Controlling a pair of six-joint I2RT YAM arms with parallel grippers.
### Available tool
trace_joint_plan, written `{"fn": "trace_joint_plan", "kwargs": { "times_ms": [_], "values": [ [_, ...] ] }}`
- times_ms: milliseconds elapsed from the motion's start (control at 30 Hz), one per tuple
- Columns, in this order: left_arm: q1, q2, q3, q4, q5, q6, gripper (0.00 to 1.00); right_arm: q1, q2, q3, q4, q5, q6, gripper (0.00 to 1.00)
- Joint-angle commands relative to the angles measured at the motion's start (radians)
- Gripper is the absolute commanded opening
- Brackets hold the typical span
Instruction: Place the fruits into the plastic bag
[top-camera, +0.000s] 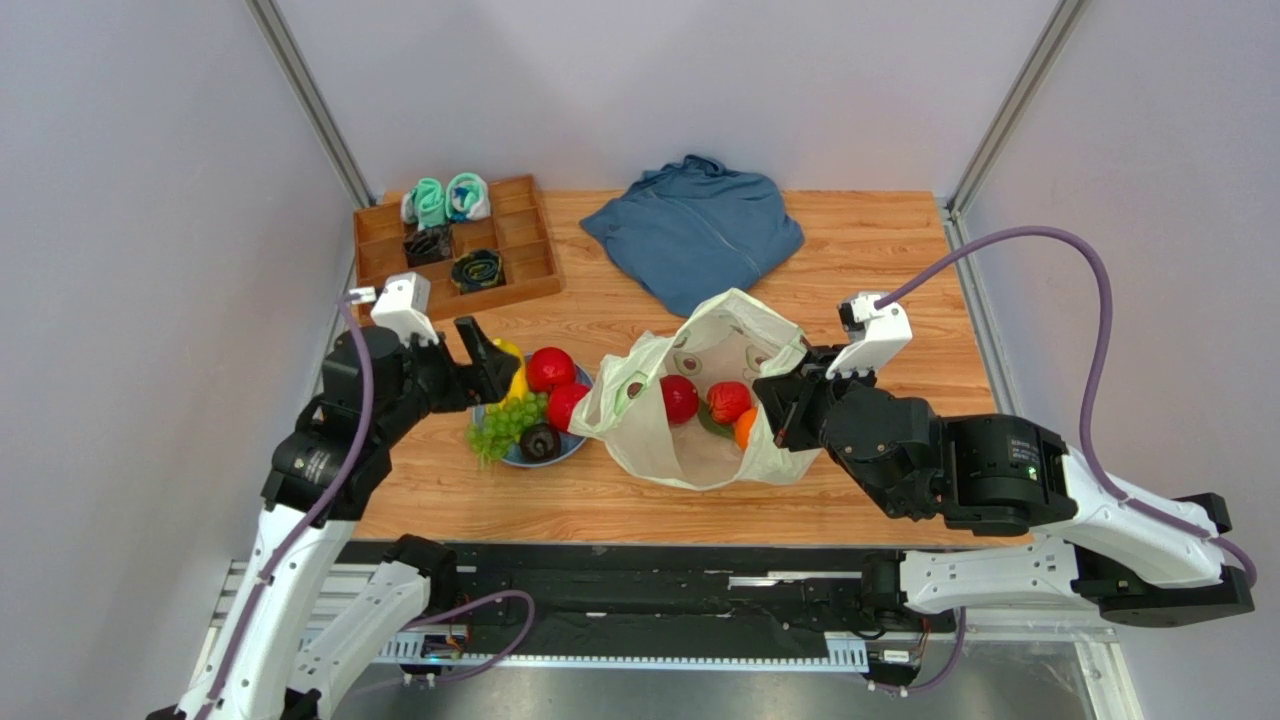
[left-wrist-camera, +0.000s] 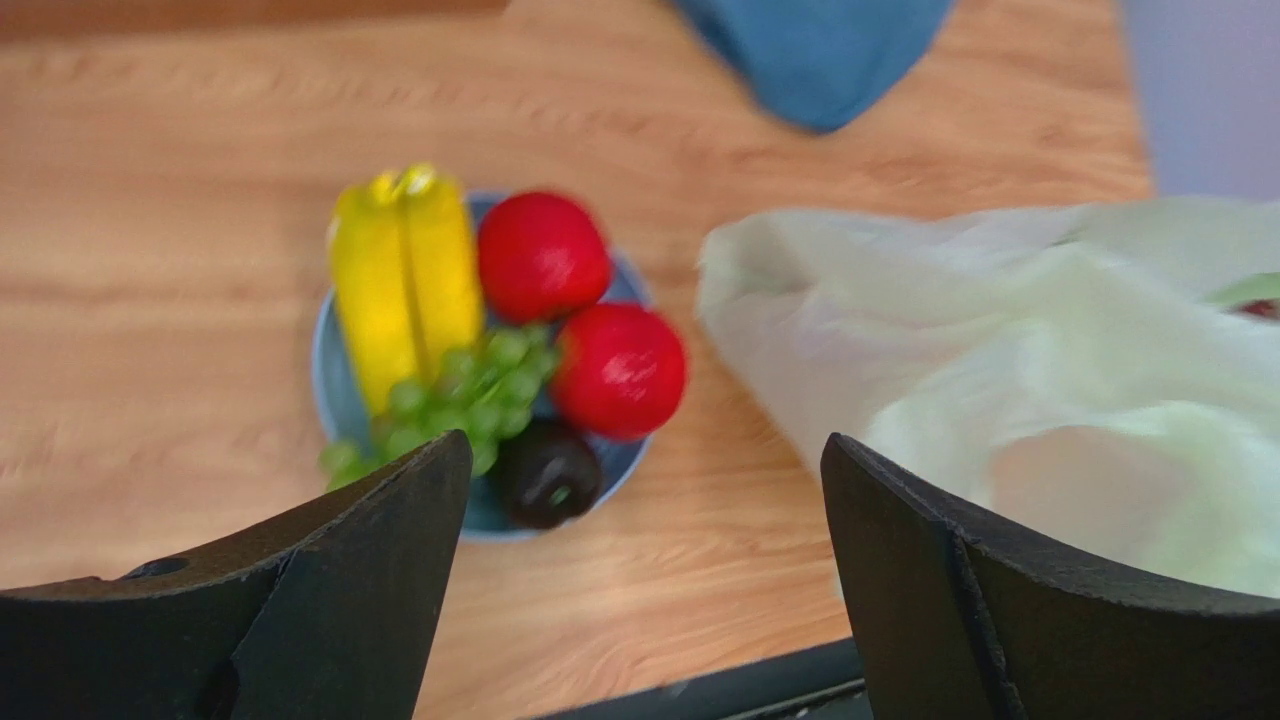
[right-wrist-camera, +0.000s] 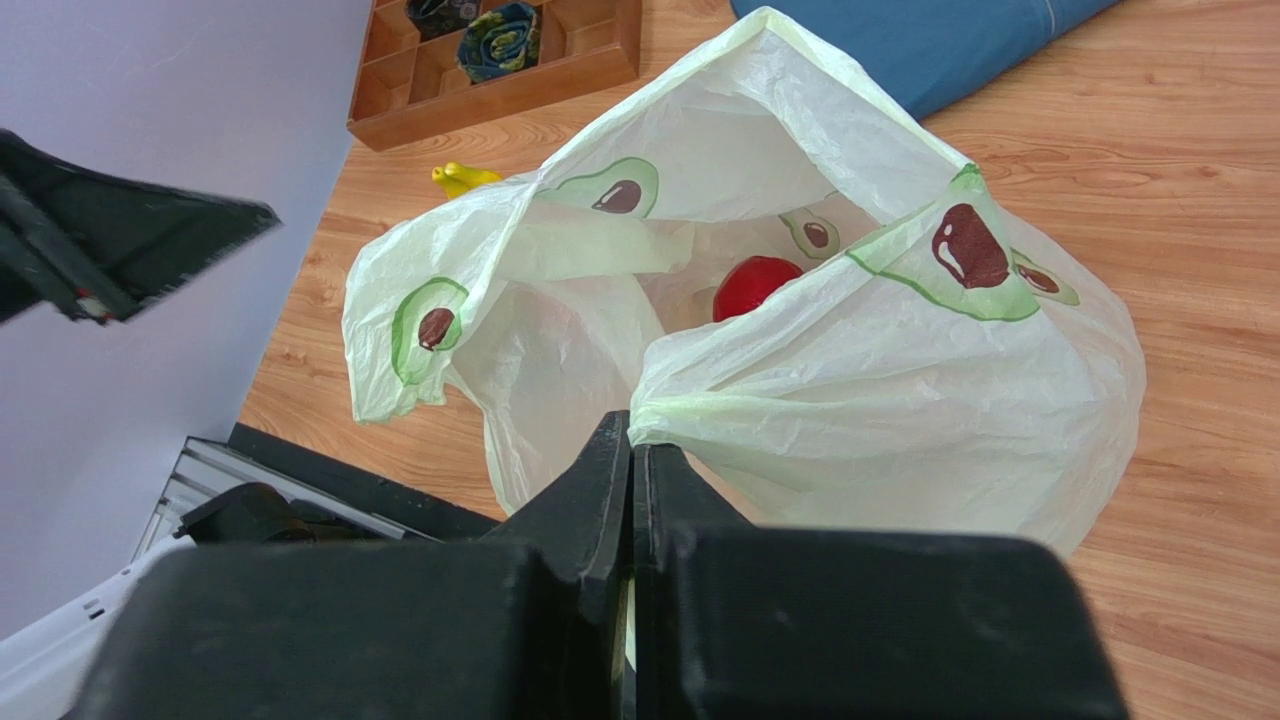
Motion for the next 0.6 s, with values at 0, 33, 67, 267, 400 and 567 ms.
{"fn": "trace_joint_plan", "kwargs": {
  "times_ms": [0, 33, 67, 267, 400, 567],
  "values": [
    [0.029, 0.005, -0.112, -0.182, -0.113, -0.034, 0.93, -0.002, -0.012, 0.001, 0.041, 0.009, 0.009, 0.0],
    [0.031, 0.006, -0.132, -0.188, -0.127, -0.031, 0.92, -0.003, -0.012, 0.001, 0.041, 0.01, 0.009, 0.0],
    [0.031, 0.008, -0.151, -0.19, -0.142, -0.028, 0.89, -0.003, -0.012, 0.001, 0.041, 0.01, 0.009, 0.0],
    [0.032, 0.048, -0.195, -0.151, -0.197, -0.016, 0.72, -0.003, -0.015, 0.0, 0.042, 0.006, 0.011, 0.0],
    [0.043, 0.129, -0.201, -0.125, -0.199, -0.001, 0.68, -0.002, -0.024, -0.011, 0.042, 0.007, 0.02, 0.0],
    [0.044, 0.205, -0.228, -0.052, -0.179, 0.001, 0.64, -0.003, -0.036, -0.015, 0.042, 0.009, 0.026, 0.0]
  ]
}}
